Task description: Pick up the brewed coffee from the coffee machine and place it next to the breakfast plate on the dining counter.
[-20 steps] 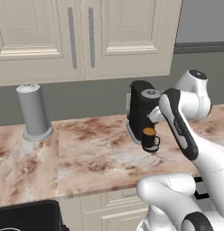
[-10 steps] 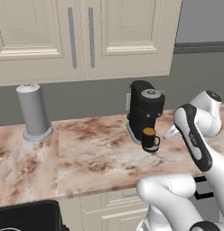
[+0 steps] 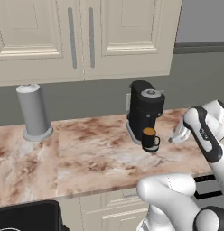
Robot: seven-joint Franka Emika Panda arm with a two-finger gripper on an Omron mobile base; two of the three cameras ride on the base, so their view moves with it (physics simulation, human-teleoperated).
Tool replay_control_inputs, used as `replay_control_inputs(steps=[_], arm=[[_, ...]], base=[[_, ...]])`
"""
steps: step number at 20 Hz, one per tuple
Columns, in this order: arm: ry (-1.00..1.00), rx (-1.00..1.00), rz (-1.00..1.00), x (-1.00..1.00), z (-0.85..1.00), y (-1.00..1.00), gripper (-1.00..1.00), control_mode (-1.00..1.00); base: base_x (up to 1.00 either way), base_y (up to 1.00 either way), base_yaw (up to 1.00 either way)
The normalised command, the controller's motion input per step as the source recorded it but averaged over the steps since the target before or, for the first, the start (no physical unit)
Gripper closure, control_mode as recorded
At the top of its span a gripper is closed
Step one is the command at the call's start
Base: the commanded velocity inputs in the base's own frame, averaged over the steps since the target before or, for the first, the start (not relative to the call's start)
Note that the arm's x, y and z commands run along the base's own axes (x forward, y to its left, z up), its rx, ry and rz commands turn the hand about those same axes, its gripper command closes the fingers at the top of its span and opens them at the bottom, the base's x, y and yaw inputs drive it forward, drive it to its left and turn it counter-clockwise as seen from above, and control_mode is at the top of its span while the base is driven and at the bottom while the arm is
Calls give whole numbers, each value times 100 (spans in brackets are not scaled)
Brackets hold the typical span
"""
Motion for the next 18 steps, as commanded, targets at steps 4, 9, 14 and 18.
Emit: replay_control_inputs(steps=[4,9,14,18], arm=[[-18,10,7,35,-38,0,-100,-100],[-17,7,13,30,-27,9,-100,-100],[-15,6,15,22,-17,17,-100,-100],[-6,7,12,15,-5,17,-100,-100]], base=[[0,0,0],[0,0,0],[0,0,0],[0,0,0]])
